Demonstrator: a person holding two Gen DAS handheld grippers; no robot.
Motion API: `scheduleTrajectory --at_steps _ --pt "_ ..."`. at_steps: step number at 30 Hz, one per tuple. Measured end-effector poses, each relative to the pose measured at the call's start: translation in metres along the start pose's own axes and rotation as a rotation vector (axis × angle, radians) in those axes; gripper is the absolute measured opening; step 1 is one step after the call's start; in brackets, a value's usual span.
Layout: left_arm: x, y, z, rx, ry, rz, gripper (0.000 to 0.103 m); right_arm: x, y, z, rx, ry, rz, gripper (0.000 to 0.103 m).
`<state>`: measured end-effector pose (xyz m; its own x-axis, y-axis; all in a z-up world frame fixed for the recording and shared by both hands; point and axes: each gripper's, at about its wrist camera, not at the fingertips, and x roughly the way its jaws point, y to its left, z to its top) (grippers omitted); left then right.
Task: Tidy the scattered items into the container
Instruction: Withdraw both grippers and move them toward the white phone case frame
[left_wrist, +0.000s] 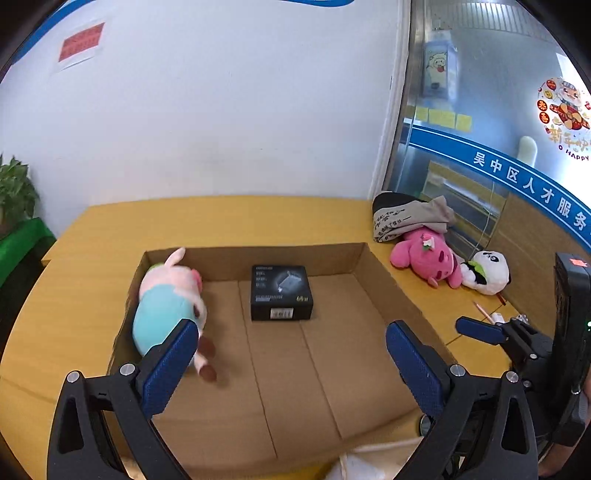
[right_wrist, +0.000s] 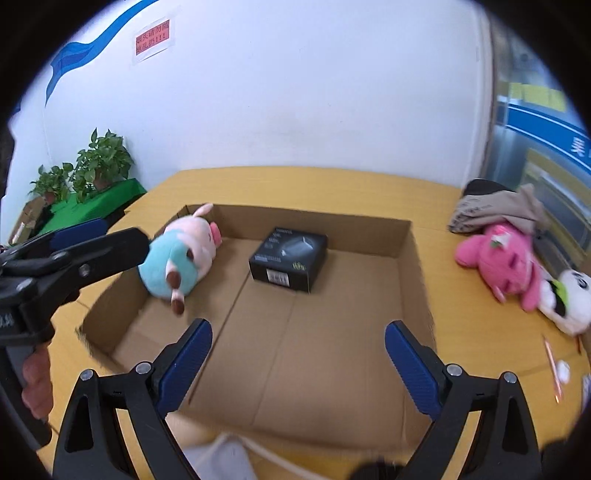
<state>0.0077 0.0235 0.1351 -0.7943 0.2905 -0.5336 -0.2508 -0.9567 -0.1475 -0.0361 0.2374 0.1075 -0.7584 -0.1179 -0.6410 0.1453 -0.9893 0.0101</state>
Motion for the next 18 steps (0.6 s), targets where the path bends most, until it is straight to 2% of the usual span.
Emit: scheduleTrajectory --at_steps 4,8,18 --pt "-0.019 -0.016 -0.025 0.005 0.001 0.014 0.103 -0.023 -0.001 -0.022 -0.014 -0.002 -0.018 0.095" --pt "-0.030 -0.033 -0.044 0.052 0.002 0.038 0.103 -0.033 0.003 -0.034 -0.016 -0.012 -0.009 0.095" --pt "-0.046 -0.044 -0.061 0.053 -0.014 0.017 0.103 -0.049 0.002 -0.052 -0.014 -0.025 -0.008 0.095"
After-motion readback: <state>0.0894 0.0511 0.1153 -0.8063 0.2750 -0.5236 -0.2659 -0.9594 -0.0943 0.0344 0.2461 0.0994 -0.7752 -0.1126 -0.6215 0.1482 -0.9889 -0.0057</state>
